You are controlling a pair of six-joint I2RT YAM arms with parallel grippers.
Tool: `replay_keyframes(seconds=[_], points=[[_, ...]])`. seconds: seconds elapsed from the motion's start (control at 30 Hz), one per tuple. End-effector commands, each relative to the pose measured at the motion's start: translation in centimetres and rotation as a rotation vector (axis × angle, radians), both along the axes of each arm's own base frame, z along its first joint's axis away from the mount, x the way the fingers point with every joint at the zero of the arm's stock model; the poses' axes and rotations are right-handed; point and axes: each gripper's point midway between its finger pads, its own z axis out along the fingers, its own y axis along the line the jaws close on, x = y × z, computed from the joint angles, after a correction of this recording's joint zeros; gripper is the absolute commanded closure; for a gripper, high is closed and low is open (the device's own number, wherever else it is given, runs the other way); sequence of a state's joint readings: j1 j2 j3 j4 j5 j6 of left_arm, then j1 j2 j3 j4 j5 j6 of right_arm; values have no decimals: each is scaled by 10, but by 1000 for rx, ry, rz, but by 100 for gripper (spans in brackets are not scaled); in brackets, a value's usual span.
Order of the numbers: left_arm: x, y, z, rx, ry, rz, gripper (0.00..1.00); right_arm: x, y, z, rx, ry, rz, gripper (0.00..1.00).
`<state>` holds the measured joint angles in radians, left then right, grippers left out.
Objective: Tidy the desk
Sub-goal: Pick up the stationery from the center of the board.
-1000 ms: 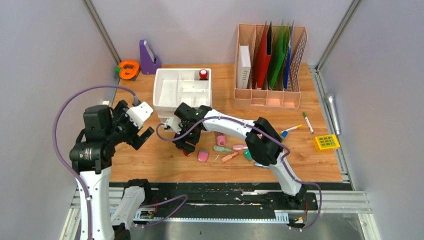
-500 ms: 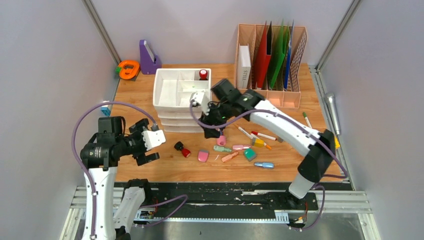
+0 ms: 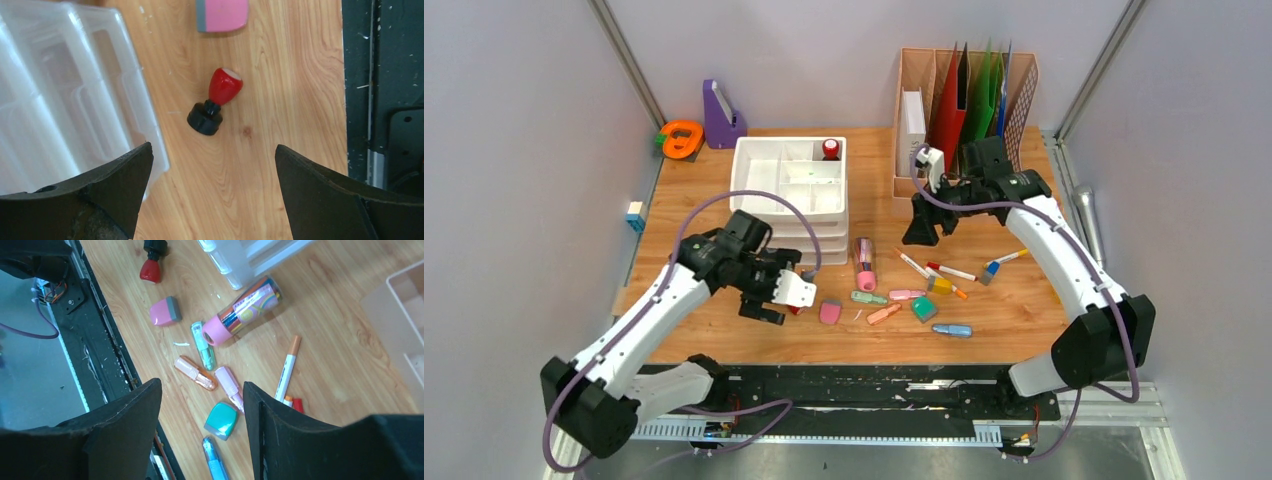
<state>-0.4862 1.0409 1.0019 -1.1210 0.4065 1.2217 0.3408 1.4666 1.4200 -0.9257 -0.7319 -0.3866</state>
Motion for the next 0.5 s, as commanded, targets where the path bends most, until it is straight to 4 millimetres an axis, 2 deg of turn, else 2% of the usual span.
replay_keyframes(seconds=[0.0, 0.17, 0.3, 0.47], points=[[21, -16, -24, 93, -72, -37, 2, -3, -12, 17, 118, -18, -9, 39], [26, -37, -50, 179, -128, -137, 3, 2, -34, 15, 149, -11, -70, 39], [30, -48, -65, 267, -154, -182, 9, 0, -41, 13, 167, -1, -85, 39], [33, -52, -88, 385, -162, -193, 13, -1, -47, 10, 175, -1, -97, 39]])
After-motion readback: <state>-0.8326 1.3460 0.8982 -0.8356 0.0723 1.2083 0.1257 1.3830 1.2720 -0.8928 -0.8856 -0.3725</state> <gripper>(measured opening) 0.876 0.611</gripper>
